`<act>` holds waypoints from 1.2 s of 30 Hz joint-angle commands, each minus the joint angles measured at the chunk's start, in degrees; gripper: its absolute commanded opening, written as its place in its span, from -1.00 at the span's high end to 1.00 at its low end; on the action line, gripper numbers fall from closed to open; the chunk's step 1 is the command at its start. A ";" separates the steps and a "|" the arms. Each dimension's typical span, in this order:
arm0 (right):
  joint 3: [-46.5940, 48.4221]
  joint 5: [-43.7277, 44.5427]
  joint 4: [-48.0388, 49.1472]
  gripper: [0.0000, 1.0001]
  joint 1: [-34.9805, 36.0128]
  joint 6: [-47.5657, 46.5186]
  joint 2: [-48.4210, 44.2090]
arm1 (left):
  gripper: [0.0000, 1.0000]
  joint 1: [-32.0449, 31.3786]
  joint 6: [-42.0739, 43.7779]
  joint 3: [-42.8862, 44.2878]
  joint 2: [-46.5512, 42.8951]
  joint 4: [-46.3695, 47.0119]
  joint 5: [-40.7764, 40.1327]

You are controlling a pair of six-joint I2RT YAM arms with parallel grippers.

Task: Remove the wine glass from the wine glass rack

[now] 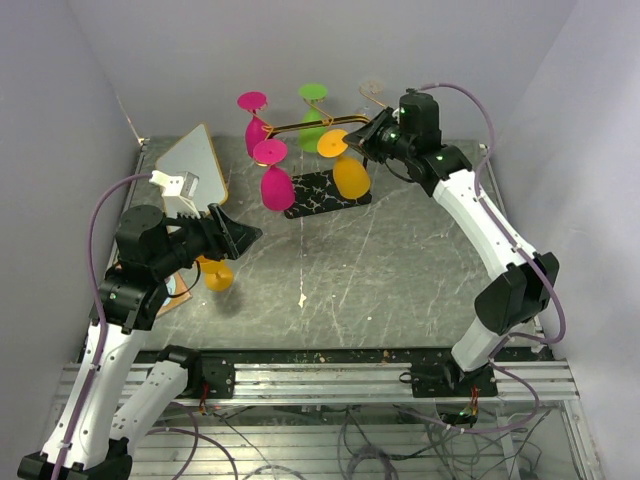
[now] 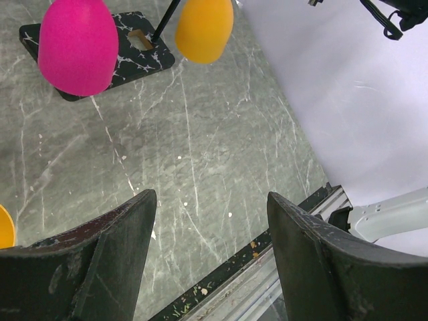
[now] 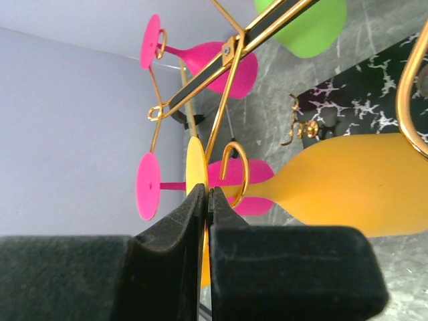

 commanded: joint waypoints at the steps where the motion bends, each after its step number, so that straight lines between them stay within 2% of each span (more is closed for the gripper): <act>1: -0.68 -6.71 4.64 1.00 -1.08 3.17 -1.19 | -0.55 0.22 0.26 1.37 0.01 0.90 0.01; 9: -0.31 -13.10 8.67 1.00 -1.16 7.98 1.09 | -0.56 0.22 0.51 1.50 -0.28 0.15 -0.37; 14: -0.20 -13.95 9.92 1.00 -1.15 10.54 2.15 | -0.55 0.22 0.77 1.42 -0.31 -0.15 -0.50; 19: -0.72 -13.21 11.80 1.00 -1.13 13.91 2.43 | -0.55 0.22 0.84 1.43 -0.41 -0.23 -0.45; 27: -0.06 -4.48 8.88 1.00 -1.26 18.27 2.67 | -0.56 0.22 0.98 1.40 -0.60 -0.66 -0.62; 36: 3.23 -5.40 8.76 1.00 -1.71 20.64 5.46 | -0.56 0.22 1.19 1.55 -0.64 -0.85 -0.71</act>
